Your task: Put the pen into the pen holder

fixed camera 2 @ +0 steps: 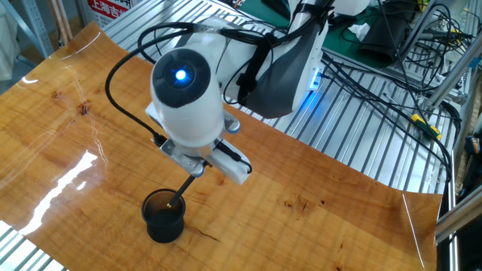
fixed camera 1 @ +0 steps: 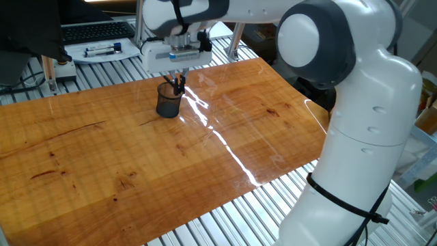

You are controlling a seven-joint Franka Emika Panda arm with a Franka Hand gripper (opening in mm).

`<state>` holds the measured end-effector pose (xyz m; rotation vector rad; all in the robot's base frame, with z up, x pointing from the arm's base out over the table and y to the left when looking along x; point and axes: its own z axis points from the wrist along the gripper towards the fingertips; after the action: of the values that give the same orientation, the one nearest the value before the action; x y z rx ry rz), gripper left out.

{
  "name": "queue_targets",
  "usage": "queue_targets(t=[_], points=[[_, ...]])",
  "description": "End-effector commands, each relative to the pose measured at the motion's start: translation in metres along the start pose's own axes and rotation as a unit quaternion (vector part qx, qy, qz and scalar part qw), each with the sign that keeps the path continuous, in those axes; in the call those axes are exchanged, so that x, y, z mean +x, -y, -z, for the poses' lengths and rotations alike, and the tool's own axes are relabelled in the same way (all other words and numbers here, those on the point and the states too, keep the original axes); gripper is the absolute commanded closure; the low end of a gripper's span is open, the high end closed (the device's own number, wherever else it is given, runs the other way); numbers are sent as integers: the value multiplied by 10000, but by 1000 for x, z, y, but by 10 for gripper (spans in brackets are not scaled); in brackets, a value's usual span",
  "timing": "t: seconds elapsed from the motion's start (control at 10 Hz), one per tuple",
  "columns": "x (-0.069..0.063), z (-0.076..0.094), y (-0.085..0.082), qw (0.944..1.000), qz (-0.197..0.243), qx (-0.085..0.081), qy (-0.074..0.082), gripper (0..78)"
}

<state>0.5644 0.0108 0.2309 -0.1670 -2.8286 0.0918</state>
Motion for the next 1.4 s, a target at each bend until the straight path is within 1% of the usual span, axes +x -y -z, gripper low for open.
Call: queue_targets(t=[0.1, 0.3, 0.5, 0.8, 0.9, 1.1, 1.4], points=[[1, 3, -1, 9994, -127, 48, -313, 764], [1, 3, -1, 9987, -187, 69, -459, 764], [0, 2, -2, 9984, -227, 81, -518, 764], [-1, 2, -2, 9969, -330, 101, -703, 764], [-2, 2, -2, 9968, -336, 104, -720, 764], [-4, 3, -1, 9956, -388, 115, -849, 764], [-6, 1, -2, 9954, -394, 121, -864, 764]])
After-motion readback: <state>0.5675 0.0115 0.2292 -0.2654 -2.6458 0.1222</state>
